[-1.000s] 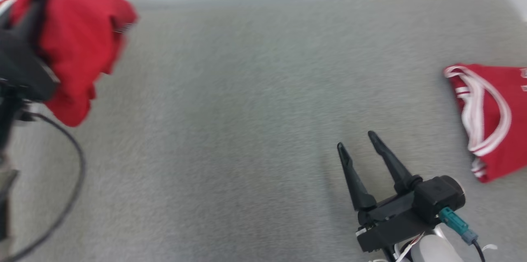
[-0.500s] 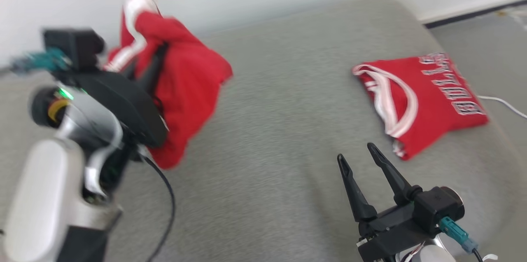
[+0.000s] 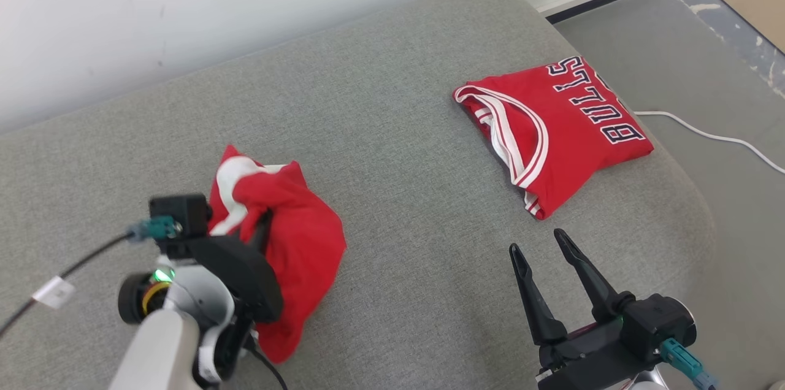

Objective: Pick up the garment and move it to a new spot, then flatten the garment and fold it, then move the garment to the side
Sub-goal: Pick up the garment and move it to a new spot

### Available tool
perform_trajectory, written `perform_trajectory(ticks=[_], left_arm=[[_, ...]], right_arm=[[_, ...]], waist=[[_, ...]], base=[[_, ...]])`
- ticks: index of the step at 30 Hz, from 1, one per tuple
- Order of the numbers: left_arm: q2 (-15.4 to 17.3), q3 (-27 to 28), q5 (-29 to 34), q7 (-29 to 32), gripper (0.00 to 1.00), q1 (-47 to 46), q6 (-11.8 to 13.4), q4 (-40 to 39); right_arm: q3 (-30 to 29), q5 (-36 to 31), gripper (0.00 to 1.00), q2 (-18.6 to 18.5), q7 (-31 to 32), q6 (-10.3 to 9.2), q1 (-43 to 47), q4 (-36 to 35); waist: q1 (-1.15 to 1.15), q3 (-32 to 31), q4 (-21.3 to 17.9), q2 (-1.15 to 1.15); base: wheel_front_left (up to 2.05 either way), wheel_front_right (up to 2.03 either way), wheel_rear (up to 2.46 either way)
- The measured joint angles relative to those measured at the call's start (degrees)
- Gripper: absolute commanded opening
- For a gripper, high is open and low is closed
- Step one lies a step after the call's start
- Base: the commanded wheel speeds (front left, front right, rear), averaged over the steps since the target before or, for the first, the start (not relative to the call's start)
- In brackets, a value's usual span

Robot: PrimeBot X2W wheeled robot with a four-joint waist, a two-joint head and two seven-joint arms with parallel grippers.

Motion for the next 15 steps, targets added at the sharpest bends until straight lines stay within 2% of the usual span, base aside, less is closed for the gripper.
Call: perform_trajectory(ticks=[5, 7, 8, 9, 15], left_arm=[[-1.7, -0.9, 0.2, -3.4, 0.00, 1.1, -0.3, 5.5], [-2.1, -1.3, 0.3, -4.6, 0.31, 1.4, -0.8, 7.2], [-2.3, -1.5, 0.3, -5.2, 0.49, 1.4, -0.9, 7.8], [-2.4, -1.6, 0.4, -6.0, 1.00, 1.4, -1.1, 8.4], [-3.2, -2.7, 0.4, -8.4, 1.00, 1.9, -2.5, 10.8]], right_arm=[[0.3, 0.0, 1.00, 0.1, 0.0, 0.00, 0.3, 0.0], [0.4, 0.0, 1.00, 0.1, 0.0, 0.00, 0.3, 0.1], [0.4, 0.0, 1.00, 0.1, 0.0, 0.00, 0.4, 0.2], [0.5, 0.0, 1.00, 0.2, 0.0, 0.00, 0.5, 0.2], [0.7, 0.0, 1.00, 0.1, 0.0, 0.00, 0.7, 0.6]], waist=[[0.00, -0.2, 0.0, 0.00], [0.00, -0.4, 0.4, 0.00], [0.00, -0.5, 0.6, 0.00], [0.00, -0.6, 0.9, 0.00], [0.00, -1.7, 2.8, 0.01]], base=[[0.00, 0.00, 0.00], [0.00, 0.00, 0.00], [0.00, 0.00, 0.00], [0.00, 0.00, 0.00], [0.00, 0.00, 0.00]])
